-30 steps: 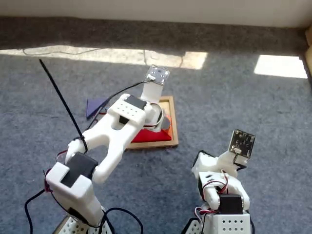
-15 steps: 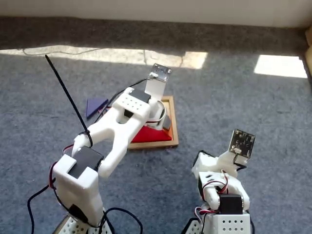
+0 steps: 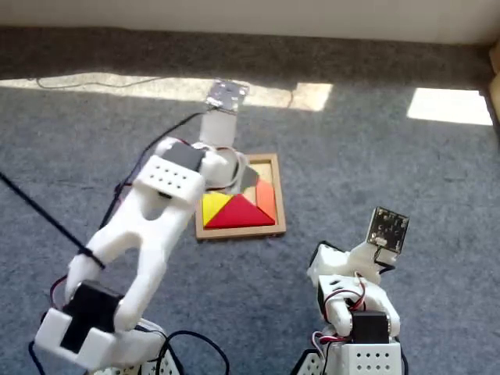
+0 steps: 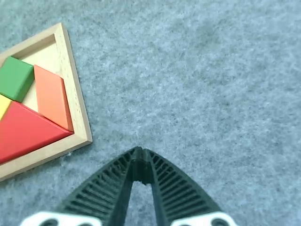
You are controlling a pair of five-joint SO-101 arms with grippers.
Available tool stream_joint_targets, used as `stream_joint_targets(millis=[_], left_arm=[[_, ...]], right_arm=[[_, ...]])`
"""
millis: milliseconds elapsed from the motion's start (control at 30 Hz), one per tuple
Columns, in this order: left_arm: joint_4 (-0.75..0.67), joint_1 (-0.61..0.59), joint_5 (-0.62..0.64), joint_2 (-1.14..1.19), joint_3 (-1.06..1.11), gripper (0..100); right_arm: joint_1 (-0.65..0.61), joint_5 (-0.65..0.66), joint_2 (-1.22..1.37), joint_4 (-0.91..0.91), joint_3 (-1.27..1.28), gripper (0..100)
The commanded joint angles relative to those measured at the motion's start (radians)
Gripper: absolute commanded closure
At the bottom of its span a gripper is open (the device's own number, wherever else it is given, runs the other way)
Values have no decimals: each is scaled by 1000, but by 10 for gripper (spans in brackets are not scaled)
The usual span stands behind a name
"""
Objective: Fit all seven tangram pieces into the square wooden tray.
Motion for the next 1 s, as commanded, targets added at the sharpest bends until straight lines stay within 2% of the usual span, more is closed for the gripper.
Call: stream_joint_targets(millis=[0,100,233,433,567,733,967], left_arm=[[8,-203,0,-185,8,713],[23,-311,-114,-183,-15,712],[98,-395,-210,-105,-82,711],[180,-420,-305,133,-223,670],[242,-390,-292,308,-354,667],[278,-384,-132,503,-499,667],[341,-348,-38,710,-638,667]], right_arm=[[10,2,-2,1,124,993],[10,2,-2,1,124,993],[10,2,-2,1,124,993],[10,2,-2,1,124,993],[10,2,-2,1,124,993],[10,2,-2,1,124,993],[10,2,-2,1,124,993]])
